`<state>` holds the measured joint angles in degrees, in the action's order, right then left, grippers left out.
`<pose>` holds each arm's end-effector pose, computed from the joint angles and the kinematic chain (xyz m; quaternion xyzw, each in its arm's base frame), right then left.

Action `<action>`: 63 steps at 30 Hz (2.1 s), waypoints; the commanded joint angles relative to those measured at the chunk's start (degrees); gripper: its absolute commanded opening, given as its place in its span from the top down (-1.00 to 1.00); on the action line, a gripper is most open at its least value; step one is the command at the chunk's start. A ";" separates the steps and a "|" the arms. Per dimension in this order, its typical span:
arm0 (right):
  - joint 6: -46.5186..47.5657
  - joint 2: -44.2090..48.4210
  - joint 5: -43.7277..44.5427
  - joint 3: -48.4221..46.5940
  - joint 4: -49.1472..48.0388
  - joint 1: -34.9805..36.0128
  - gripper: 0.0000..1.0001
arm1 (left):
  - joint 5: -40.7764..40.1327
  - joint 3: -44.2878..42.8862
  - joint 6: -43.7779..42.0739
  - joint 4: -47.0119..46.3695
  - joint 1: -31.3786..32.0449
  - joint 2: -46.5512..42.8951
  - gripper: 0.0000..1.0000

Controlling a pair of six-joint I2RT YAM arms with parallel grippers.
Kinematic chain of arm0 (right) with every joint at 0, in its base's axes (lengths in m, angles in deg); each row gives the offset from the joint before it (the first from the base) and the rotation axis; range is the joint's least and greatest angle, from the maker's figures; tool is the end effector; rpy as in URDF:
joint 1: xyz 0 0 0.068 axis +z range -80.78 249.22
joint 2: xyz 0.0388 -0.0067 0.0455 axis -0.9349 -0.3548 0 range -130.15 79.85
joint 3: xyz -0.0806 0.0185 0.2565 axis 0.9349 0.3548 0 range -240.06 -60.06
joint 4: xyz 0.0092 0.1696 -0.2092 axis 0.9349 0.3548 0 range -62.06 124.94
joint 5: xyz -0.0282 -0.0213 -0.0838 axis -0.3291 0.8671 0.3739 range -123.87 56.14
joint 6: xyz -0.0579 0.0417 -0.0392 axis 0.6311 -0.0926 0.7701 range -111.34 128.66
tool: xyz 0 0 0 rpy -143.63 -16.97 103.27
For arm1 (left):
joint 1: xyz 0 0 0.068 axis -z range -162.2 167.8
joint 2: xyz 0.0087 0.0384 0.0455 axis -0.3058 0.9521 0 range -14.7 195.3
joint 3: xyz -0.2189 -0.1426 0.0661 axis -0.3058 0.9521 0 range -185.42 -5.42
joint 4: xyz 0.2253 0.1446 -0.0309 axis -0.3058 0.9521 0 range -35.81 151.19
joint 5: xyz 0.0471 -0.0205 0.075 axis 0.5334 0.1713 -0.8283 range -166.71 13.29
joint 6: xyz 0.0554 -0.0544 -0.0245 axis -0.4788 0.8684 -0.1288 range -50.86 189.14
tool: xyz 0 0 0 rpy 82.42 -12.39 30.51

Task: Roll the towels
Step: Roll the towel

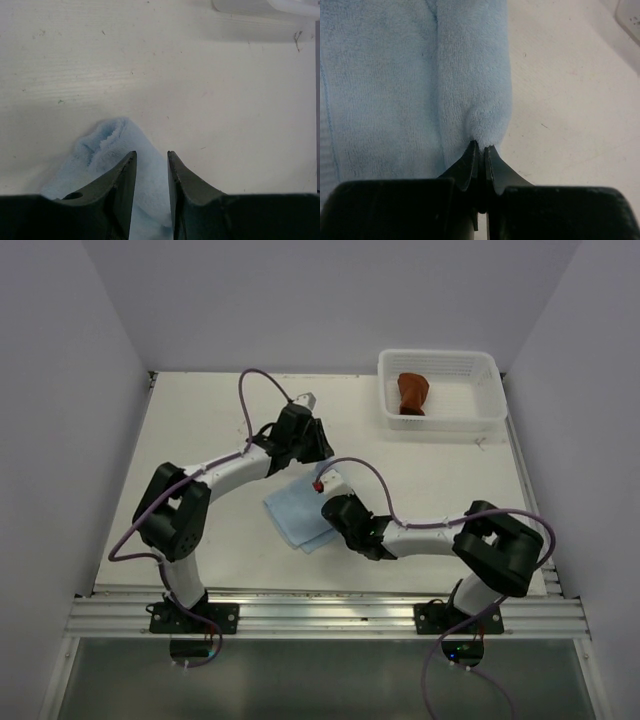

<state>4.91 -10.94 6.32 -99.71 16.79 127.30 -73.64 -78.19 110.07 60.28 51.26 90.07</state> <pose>0.2118 0.2539 0.1321 -0.2594 0.8235 -0.0631 0.5006 0.3708 -0.2497 0.1928 -0.0469 0.8977 -0.2837 0.3339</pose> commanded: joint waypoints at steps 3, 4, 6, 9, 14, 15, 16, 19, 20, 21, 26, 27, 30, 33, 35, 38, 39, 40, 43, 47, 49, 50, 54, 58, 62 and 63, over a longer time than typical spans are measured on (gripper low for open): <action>2.25 -5.28 9.47 -4.46 -0.97 3.34 1.00 | 0.53 3.16 0.38 -1.08 0.74 -4.48 0.30; 2.43 -5.72 9.82 -4.90 -1.41 3.70 1.00 | 0.62 3.86 0.38 -1.25 0.82 -4.66 0.30; 2.69 -6.86 10.44 -5.08 -1.67 4.75 1.00 | 0.97 4.48 0.56 -1.52 1.00 -5.01 0.30; 2.87 -8.09 10.79 -5.78 -1.67 5.46 1.00 | 1.24 5.53 0.65 -1.96 1.61 -5.28 0.30; 4.35 -9.67 11.23 -6.92 -1.76 6.43 1.00 | 1.32 7.56 1.00 -3.10 2.23 -5.02 0.30; 5.06 -9.85 11.32 -7.01 -1.76 6.51 1.00 | 1.41 7.73 1.00 -3.27 2.32 -4.67 0.30; 5.24 -10.03 11.32 -7.10 -1.85 6.60 1.00 | 1.32 8.17 0.91 -3.54 2.32 -4.49 0.30; 5.24 -10.38 11.15 -7.19 -1.94 6.69 1.00 | -0.95 8.70 0.12 -3.45 2.58 -3.09 0.30; 5.24 -10.38 11.06 -7.27 -1.94 6.69 1.00 | -1.40 8.53 -0.06 -2.84 2.58 -2.65 0.30; 5.24 -10.47 11.06 -7.36 -1.85 6.60 1.00 | -1.92 8.52 -0.32 -2.49 2.58 -2.03 0.30; 4.80 -10.64 10.62 -7.62 -1.94 6.69 1.00 | -5.52 10.37 -1.02 -1.78 2.50 -1.06 0.30; 4.72 -10.64 10.53 -7.63 -1.85 6.60 1.00 | -5.97 10.54 -1.02 -1.78 2.58 -0.89 0.31; 4.10 -9.68 9.83 -7.72 -1.50 6.69 1.00 | -7.11 11.60 -0.94 -1.61 2.50 -0.10 0.31; 2.34 -8.19 8.78 -7.36 -1.32 6.69 1.00 | -7.64 12.13 -0.67 -1.78 2.23 0.35 0.32; 1.64 -6.87 7.98 -6.93 -0.97 6.69 0.91 | -7.82 12.65 -0.50 -1.87 2.15 0.69 0.32; 0.33 -3.71 7.37 -5.87 -1.06 6.60 0.69 | -8.17 13.44 -0.15 -2.13 1.97 0.87 0.33; -0.11 -1.79 7.36 -5.35 -0.97 6.60 0.62 | -8.17 13.97 -0.06 -2.31 1.88 0.79 0.33; -1.16 -0.81 7.02 -5.08 -0.71 6.52 0.56 | -8.26 14.15 0.03 -2.57 1.88 0.70 0.33; -3.88 3.22 5.09 -4.20 0.25 5.99 0.39 | -8.26 14.94 0.29 -3.10 1.79 0.52 0.33; -8.02 8.07 0.17 -3.06 2.01 3.80 0.28 | -8.17 15.47 0.47 -3.45 1.70 0.44 0.33; -11.01 9.83 -2.29 -1.83 2.54 2.57 0.26 | -7.91 15.73 0.73 -3.54 1.62 0.43 0.33; -12.06 11.40 -5.35 -1.39 2.46 1.08 0.25 | -7.90 15.91 0.91 -3.63 1.70 0.26 0.33; -17.95 14.58 -15.61 1.85 1.76 -4.72 0.20 | -7.55 16.43 1.17 -3.80 1.70 -0.09 0.33; -24.45 15.37 -26.45 3.62 -0.26 -11.05 0.14 | -7.64 17.05 1.35 -3.98 1.62 -0.97 0.33; -28.24 14.32 -34.19 3.98 -1.93 -15.28 -0.02 | -7.47 17.75 1.61 -4.24 1.62 -1.50 0.33; -29.29 13.71 -35.16 3.98 -2.37 -15.72 -0.05 | -7.29 17.75 1.61 -4.15 1.53 -1.41 0.33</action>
<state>-18.48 3.16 -19.65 -95.91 17.97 112.70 -78.71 -62.54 111.69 52.87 53.44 88.74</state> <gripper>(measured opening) 0.510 0.336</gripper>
